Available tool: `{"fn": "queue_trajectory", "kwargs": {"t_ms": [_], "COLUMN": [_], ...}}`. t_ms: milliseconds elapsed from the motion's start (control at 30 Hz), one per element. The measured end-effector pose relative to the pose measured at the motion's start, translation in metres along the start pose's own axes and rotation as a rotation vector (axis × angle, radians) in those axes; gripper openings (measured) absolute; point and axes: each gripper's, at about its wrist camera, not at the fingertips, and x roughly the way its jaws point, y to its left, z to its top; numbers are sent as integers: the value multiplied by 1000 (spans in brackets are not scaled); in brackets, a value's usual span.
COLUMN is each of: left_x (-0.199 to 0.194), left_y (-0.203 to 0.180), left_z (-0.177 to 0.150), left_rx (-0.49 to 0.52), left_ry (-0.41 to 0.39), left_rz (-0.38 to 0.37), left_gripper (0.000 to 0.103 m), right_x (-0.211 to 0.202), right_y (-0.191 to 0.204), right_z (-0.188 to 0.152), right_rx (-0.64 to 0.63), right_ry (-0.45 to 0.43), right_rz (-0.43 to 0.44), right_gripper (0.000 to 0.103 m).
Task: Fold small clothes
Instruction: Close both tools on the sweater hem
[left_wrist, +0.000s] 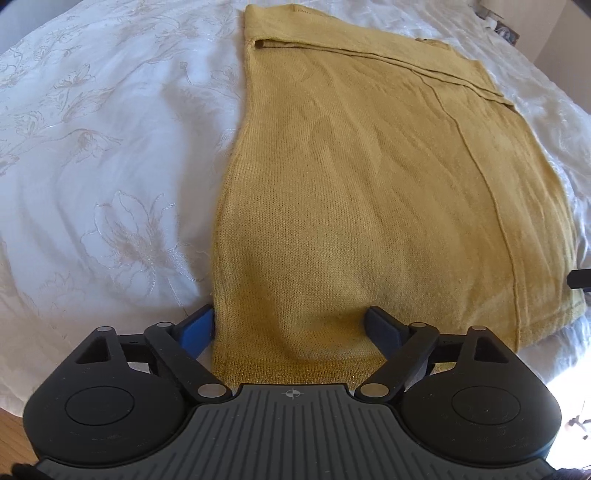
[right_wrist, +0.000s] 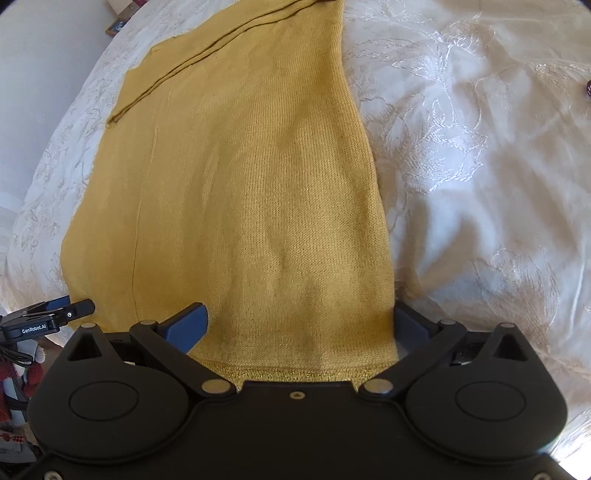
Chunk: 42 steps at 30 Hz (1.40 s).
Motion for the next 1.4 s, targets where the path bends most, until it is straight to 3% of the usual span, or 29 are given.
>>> {"fn": "queue_trajectory", "kwargs": {"t_ms": [67,200,400,500,533,567,633,900,1167,1233,1267,1400], "left_x": [-3,-9,-13,-13,-14,-15,-20,-49,-74,-75,-75,-69], "left_y": [4,8,10,11,11,13,15,27,29,29,29,35], "left_z": [0,1,2,4,6,7,10,28,79,97,106,139], "left_rx": [-13,-18,-11,-13,-21,-31,-50,-141,-188,-191,-195,-217], "left_ry": [-5,-12,-14,-5,-2,-4,-10,-79,-199,-229,-242,-285], "left_rz": [-12,-21,-17,-28,-47,-63,-81,-154,-203,-211,-216,-235], "left_gripper": [73,63,51,29,20,13,9,8,8,7,0,0], "right_x": [0,-2,-11,-16,-17,-18,-23,-46,-66,-68,-68,-69], "right_y": [0,6,7,3,2,2,6,25,41,44,46,50], "right_z": [0,0,-5,-7,-8,-8,-9,8,47,63,72,103], "right_rx": [5,-15,-10,18,28,34,34,33,41,44,47,52], "right_ry": [5,8,-6,-3,0,-2,-21,-96,-212,-246,-262,-312], "right_rz": [0,-24,-7,33,48,55,61,148,199,205,209,215], "right_gripper": [103,99,62,37,23,20,19,18,16,16,16,16]}}
